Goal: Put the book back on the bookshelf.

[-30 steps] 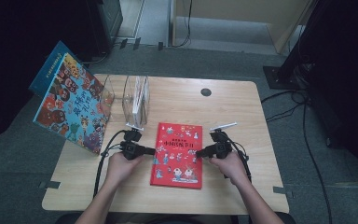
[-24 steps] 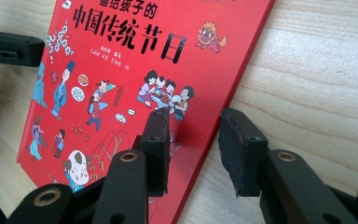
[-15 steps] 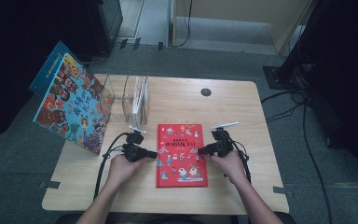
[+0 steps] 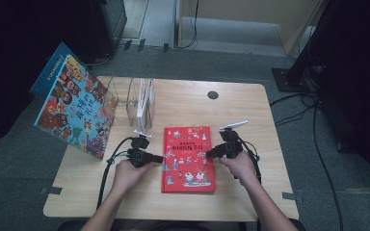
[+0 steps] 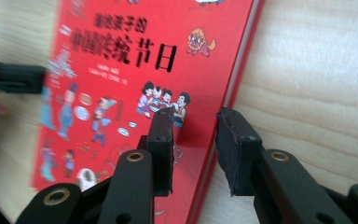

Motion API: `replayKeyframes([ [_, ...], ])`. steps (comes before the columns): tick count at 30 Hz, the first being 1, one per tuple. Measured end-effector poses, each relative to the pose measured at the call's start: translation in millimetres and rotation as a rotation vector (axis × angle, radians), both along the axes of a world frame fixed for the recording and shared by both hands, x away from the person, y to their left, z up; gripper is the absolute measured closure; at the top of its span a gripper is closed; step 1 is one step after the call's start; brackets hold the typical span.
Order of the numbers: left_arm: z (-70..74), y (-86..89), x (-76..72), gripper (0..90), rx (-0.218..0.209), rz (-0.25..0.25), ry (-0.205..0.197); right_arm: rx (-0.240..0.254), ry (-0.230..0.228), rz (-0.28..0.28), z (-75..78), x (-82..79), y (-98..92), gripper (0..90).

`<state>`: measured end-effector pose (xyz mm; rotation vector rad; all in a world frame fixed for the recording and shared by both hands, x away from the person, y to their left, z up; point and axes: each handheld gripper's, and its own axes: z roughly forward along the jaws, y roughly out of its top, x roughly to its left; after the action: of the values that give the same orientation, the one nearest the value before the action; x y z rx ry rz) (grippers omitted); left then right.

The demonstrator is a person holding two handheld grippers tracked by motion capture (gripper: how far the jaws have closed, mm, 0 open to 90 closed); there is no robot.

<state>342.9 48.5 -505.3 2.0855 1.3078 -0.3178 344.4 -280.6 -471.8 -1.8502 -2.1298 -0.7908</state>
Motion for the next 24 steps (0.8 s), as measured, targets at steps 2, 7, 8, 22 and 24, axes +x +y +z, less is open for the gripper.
replayKeyframes([
  [2, 0.2, -0.2, -0.3, 90.0, 0.002, 0.001, -0.001, 0.001, -0.010, 0.012, 8.4, 0.6, 1.0, 67.6],
  [7, -0.5, 1.1, 0.7, 90.0, -0.006, 0.002, 0.008, 0.066, -0.043, 0.043, 32.9, 0.3, 4.8, 69.2],
  [8, -0.4, 0.9, 0.5, 90.0, -0.007, 0.004, 0.008, 0.109, -0.050, 0.044, 39.7, 0.1, 5.8, 70.3],
  [22, -3.4, 4.4, -1.5, 89.8, -0.037, -0.006, -0.029, 0.105, -0.076, 0.191, 71.1, 20.6, 55.0, 79.3],
  [24, -3.6, 4.1, -1.9, 89.7, -0.041, -0.003, -0.031, 0.092, -0.069, 0.200, 72.9, 24.1, 58.9, 79.4],
])
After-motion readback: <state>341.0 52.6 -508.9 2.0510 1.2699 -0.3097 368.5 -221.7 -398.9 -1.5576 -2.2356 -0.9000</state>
